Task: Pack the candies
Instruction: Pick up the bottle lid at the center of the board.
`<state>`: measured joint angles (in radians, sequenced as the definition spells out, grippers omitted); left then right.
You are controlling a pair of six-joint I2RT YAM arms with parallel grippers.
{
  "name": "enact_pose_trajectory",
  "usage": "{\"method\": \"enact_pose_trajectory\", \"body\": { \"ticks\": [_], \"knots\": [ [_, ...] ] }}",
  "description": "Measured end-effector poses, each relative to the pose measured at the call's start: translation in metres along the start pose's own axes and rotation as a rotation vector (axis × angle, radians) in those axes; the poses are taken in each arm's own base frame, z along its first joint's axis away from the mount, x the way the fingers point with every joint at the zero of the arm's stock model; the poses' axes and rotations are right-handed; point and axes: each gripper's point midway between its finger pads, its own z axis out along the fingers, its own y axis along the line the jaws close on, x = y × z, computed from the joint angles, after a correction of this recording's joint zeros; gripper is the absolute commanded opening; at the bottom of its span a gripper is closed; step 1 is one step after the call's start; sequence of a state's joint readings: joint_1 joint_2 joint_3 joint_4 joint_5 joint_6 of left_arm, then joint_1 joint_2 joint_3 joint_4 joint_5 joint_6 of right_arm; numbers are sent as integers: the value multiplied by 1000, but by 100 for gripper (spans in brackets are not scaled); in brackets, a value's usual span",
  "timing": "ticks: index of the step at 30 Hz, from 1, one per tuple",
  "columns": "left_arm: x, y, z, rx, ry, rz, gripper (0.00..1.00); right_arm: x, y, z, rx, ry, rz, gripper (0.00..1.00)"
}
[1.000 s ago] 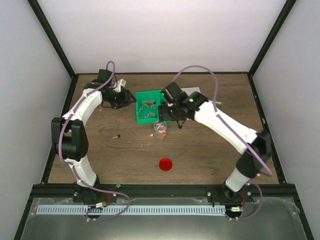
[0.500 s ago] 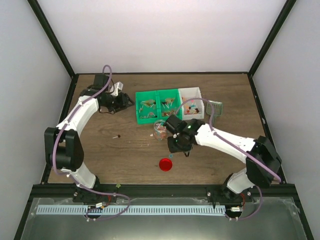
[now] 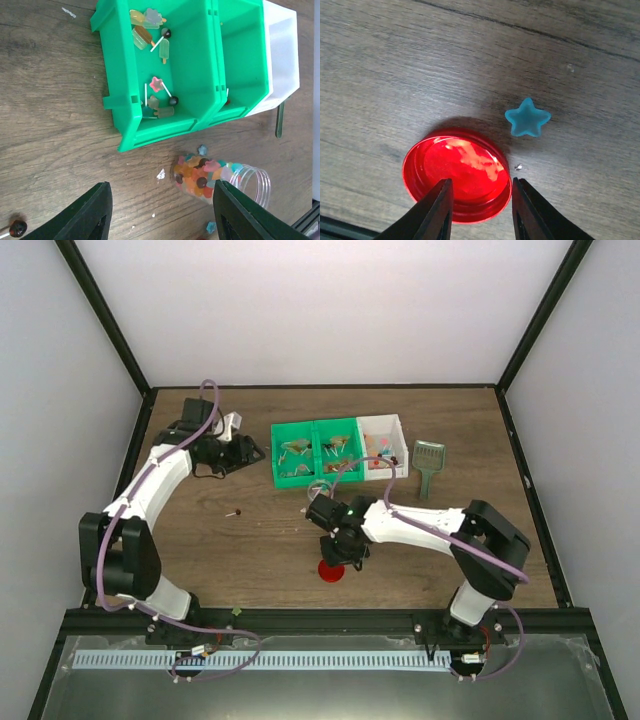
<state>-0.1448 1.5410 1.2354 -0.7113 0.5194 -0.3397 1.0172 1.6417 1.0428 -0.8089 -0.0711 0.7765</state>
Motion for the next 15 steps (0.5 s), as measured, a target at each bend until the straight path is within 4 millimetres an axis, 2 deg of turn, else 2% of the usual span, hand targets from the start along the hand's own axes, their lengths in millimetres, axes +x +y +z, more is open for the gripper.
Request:
{"method": "enact_pose_trajectory", "body": {
  "ticks": [6,9,13,15],
  "knots": [
    [0,-1,-2,3,-4,3,59,4,-5,15,16,22,2,28],
    [0,-1,-2,3,-4,3,59,5,-5,19,18,29,6,16],
    [0,-2,-2,4,-3,3,60,6,-6,24,21,32,5,5],
    [0,-1,-2,4,-4,4,66,6,-7,24,24,34,8,1]
  ]
}}
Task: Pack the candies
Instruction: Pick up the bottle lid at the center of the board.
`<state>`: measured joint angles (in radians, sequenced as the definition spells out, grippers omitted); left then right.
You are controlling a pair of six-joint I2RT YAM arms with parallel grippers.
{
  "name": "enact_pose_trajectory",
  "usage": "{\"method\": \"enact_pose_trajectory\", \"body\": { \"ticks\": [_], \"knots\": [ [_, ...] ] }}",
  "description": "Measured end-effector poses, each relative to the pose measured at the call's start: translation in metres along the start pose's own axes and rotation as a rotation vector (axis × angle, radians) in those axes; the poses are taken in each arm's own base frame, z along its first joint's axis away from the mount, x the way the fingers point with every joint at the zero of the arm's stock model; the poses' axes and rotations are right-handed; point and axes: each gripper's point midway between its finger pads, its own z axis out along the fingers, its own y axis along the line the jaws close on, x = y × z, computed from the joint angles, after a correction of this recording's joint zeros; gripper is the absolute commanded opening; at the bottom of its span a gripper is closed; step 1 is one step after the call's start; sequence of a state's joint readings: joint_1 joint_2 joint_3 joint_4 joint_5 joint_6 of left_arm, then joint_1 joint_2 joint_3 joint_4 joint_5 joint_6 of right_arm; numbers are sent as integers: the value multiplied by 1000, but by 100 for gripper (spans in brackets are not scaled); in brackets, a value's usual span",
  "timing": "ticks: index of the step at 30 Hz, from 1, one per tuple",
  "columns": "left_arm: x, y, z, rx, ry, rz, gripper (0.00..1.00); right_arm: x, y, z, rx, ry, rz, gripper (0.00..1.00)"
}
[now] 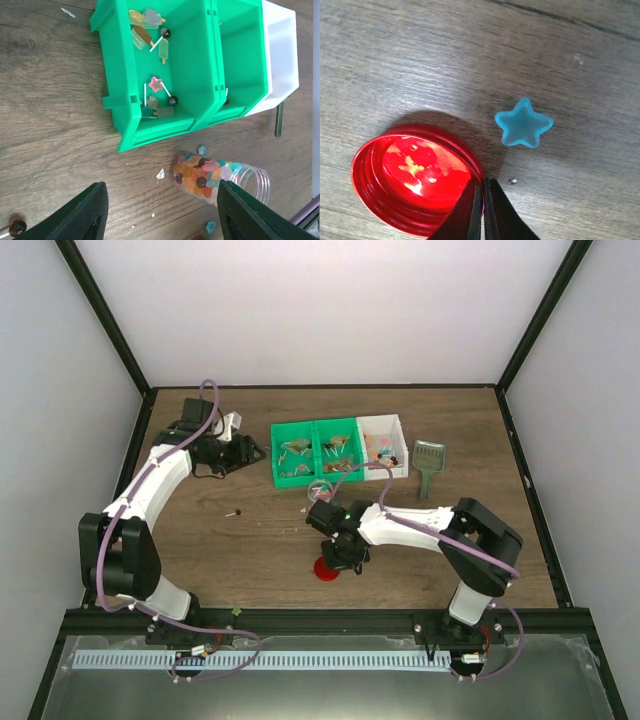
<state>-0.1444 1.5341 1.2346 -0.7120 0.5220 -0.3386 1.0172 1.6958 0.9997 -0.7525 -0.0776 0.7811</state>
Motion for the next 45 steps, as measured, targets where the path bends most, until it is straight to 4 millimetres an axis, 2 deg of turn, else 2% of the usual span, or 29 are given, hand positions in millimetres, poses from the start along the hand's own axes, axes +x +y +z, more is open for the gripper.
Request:
{"method": "enact_pose_trajectory", "body": {
  "ticks": [5,8,15,17,19,22,25,29,35,40,45],
  "knots": [
    [0,1,0,-3,0,2,86,0,0,-3,-2,-7,3,1],
    [0,2,0,-11,-2,-1,99,-1,-1,-14,-7,-26,4,1],
    [-3,15,1,-77,-28,-48,100,-5,-2,-65,-63,-143,9,1],
    [-4,16,1,-84,-33,-56,95,-9,0,-83,-78,-182,12,1],
    [-5,16,2,-80,-38,-63,85,-19,5,-102,-108,-223,19,1],
    [-5,12,3,-57,-41,-77,71,-47,10,-135,-196,-306,51,1],
    [0,8,4,-50,-39,-75,57,-79,-2,-156,-266,-379,116,1],
    [20,-13,14,-37,1,-15,51,-112,-20,-157,-310,-413,167,1],
    [64,-33,37,-8,97,22,50,-131,-2,-135,-357,-364,122,1],
    [74,-45,45,7,118,40,50,-137,9,-128,-400,-350,105,1],
    [78,-39,56,-5,147,27,49,-140,15,-131,-426,-358,87,1]
  ]
}}
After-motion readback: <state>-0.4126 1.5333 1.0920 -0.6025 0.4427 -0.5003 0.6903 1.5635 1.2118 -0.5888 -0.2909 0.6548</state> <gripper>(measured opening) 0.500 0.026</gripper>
